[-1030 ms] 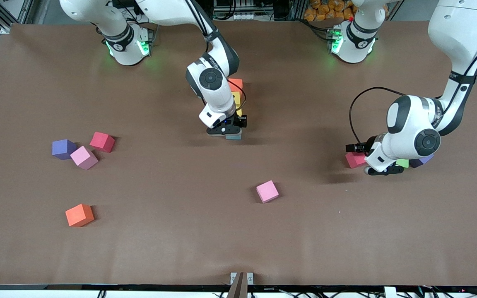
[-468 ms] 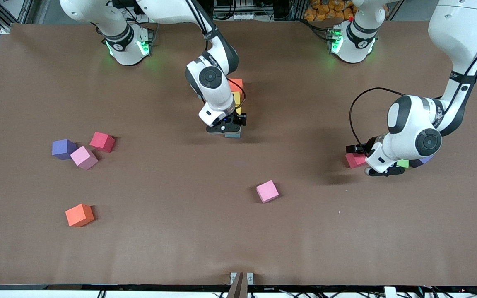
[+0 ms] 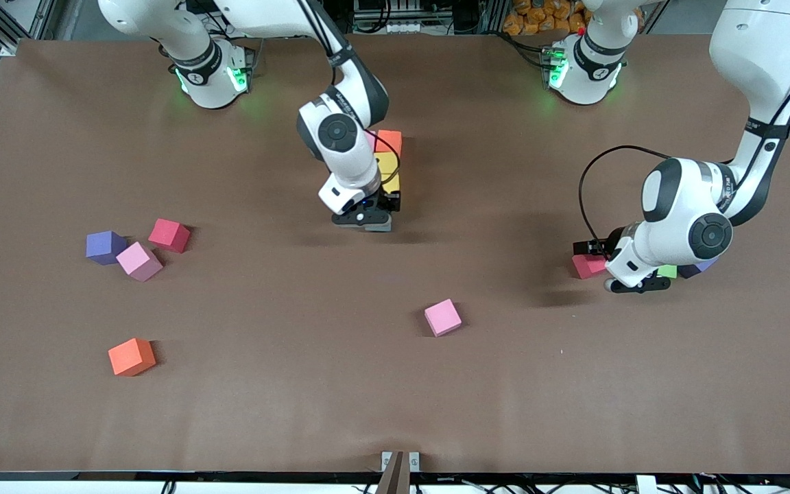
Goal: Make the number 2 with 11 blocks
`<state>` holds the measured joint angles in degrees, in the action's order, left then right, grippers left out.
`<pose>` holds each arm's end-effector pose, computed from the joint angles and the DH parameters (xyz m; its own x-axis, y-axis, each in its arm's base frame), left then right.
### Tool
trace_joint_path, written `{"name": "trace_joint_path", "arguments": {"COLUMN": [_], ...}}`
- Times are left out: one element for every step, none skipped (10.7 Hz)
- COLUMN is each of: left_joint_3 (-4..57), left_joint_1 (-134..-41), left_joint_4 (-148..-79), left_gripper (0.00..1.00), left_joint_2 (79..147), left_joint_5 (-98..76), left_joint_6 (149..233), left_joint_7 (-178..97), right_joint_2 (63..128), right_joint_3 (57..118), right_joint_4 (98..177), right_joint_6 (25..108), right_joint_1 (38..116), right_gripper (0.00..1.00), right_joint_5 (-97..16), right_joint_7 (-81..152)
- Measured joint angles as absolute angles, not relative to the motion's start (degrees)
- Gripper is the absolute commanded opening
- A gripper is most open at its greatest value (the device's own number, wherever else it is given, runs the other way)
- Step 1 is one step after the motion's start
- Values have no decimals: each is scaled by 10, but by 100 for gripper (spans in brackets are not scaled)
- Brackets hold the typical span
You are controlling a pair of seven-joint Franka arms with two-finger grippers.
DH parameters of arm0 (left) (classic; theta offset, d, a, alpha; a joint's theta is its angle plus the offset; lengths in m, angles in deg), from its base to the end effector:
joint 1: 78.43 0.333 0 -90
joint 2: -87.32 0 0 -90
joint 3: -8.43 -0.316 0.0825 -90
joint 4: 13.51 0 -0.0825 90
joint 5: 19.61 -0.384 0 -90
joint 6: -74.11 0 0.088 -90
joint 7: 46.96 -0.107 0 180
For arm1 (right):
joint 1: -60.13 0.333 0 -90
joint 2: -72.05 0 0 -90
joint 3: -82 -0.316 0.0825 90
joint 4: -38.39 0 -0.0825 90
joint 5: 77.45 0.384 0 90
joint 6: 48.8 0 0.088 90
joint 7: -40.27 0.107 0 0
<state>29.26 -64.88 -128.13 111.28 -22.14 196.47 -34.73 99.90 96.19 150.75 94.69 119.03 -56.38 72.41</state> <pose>0.5728 -0.0677 0.2424 0.9615 0.0574 -0.2686 0.0759 -0.9954 0.0590 0.4413 0.4422 0.2383 0.9993 -0.0356 -0.0092 -0.0366 -0.9892 -0.1421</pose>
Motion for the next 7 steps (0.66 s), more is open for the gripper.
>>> {"name": "trace_joint_path", "arguments": {"left_joint_3": [293, 293, 293, 293, 293, 293, 293], "left_joint_1": [-649, -649, -649, -650, -650, -650, -650], "left_joint_4": [-1280, -1280, -1280, -1280, -1280, -1280, -1280], "left_gripper": [100, 100, 100, 100, 100, 100, 100], "left_joint_2": [1113, 1113, 1114, 1116, 1117, 1119, 1122], "left_joint_5": [-221, -221, -221, -221, -221, -221, -221], "left_joint_6": [1965, 1965, 1965, 1965, 1965, 1965, 1965], "left_joint_7": [-347, -347, -347, -347, -347, -347, -347], "right_joint_2": [992, 987, 979, 970, 959, 950, 943], "right_joint_3": [962, 963, 964, 964, 965, 966, 967], "right_joint_4": [1508, 1508, 1508, 1508, 1508, 1508, 1512], "right_joint_6": [943, 941, 928, 904, 882, 866, 857], "right_joint_1": [1182, 1173, 1160, 1140, 1118, 1104, 1100], "right_gripper": [39, 39, 39, 39, 39, 39, 39], "right_joint_5": [-564, -564, -565, -565, -565, -566, -570], "right_joint_7": [707, 680, 640, 586, 522, 466, 409]}}
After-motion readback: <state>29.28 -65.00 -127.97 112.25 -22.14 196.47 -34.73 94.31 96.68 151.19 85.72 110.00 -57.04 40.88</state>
